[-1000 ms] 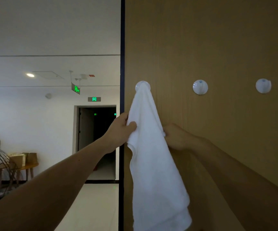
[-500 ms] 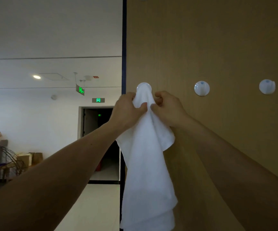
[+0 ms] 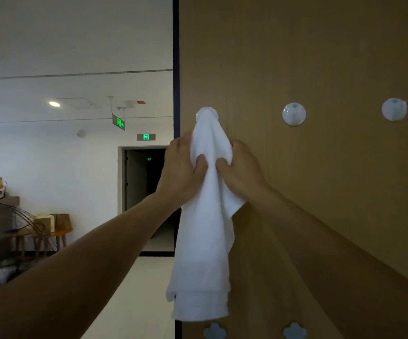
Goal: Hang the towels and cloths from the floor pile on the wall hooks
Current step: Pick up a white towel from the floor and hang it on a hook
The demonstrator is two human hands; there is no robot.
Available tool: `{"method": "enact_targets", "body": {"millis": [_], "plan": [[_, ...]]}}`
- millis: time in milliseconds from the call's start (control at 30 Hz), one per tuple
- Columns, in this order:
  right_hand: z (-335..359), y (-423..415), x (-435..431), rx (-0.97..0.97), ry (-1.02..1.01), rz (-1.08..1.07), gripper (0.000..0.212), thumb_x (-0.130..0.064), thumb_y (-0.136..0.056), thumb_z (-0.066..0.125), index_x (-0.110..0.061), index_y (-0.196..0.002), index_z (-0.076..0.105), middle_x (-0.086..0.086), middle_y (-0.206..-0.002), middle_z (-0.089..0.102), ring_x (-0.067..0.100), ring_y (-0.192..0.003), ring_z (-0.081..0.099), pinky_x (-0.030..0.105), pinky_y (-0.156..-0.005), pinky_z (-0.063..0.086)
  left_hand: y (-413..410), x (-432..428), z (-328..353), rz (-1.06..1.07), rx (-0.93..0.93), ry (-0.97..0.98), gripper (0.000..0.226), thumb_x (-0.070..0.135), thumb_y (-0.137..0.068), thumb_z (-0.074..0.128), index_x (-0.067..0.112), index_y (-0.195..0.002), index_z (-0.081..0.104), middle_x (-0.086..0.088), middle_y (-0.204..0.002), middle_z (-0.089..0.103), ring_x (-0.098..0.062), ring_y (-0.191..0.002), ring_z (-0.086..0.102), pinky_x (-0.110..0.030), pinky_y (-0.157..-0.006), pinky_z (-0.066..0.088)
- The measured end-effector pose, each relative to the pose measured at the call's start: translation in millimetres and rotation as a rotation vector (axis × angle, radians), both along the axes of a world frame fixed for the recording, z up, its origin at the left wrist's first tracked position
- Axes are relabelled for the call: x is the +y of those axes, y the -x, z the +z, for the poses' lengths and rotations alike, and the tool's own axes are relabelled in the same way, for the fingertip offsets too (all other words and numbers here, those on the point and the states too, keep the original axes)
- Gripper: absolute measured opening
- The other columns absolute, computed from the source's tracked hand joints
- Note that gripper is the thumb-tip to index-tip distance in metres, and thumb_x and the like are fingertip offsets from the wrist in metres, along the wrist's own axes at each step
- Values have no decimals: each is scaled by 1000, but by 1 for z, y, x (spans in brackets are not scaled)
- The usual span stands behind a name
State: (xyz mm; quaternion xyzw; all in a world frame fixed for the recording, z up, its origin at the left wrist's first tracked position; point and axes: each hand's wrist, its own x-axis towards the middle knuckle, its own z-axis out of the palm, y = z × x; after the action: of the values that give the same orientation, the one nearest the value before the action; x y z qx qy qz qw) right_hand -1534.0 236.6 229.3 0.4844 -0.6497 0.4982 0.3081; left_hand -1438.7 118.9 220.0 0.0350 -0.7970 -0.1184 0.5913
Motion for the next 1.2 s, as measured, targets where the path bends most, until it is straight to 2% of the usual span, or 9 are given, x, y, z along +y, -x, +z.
{"method": "enact_targets", "body": {"millis": [100,200,300,433,567,767,867,1067,1200], "plan": [[-8,-1,10,74,68,-43,42,-34,-93,52,-14,-130,47,1,-120,52,13,-104,50,27,-84,40,-9,8,3,163,102,188,63,47,-92,39,12,-144,33,-11,-144,40,-26,-131,36,-41,-111,28],[-22,-3,26,93,77,-65,48,-38,-96,48,-15,-138,44,2,-131,50,12,-112,47,28,-93,38,-11,28,6,255,67,426,58,45,-93,36,13,-142,41,-12,-145,42,-30,-134,37,-48,-113,25],[-41,-1,54,55,27,-174,53,-38,-97,45,-13,-143,40,5,-140,47,19,-126,45,33,-104,37,-5,49,-5,219,-50,590,51,38,-94,41,13,-137,48,-11,-141,47,-30,-133,39,-49,-113,22],[-83,6,115,1,-71,-431,51,-33,-98,46,-10,-143,40,11,-139,47,26,-128,44,37,-108,34,6,72,-31,180,-167,793,50,32,-89,42,9,-132,53,-12,-137,51,-30,-129,43,-52,-110,22],[-150,-2,180,-197,-208,-687,53,-35,-98,47,-12,-144,38,10,-142,43,26,-132,38,36,-110,31,28,109,-75,50,-307,852,53,35,-88,38,11,-134,50,-10,-141,46,-28,-131,38,-52,-112,15],[-285,-62,276,-493,-390,-994,55,-39,-98,46,-12,-144,38,13,-145,40,30,-134,35,38,-111,27,56,203,-210,-311,-514,848,55,41,-84,46,18,-134,47,-5,-142,42,-25,-131,35,-51,-110,19],[-352,-102,328,-662,-470,-1066,56,-39,-98,45,-11,-145,35,13,-145,37,32,-135,32,37,-110,28,53,262,-286,-463,-652,848,55,41,-84,47,18,-133,47,-6,-141,43,-26,-130,35,-49,-107,21],[-490,-193,428,-1011,-487,-1224,55,-39,-97,47,-11,-143,37,14,-144,38,34,-132,33,44,-106,34,14,382,-442,-780,-914,865,44,36,-85,47,15,-123,53,-8,-131,50,-28,-119,42,-42,-98,27],[-592,-266,488,-1281,-468,-1267,57,-39,-96,47,-12,-145,35,13,-146,36,33,-133,32,46,-107,35,-31,461,-555,-904,-1195,958,53,38,-90,42,15,-137,42,-8,-141,41,-27,-128,35,-41,-104,23]]}}
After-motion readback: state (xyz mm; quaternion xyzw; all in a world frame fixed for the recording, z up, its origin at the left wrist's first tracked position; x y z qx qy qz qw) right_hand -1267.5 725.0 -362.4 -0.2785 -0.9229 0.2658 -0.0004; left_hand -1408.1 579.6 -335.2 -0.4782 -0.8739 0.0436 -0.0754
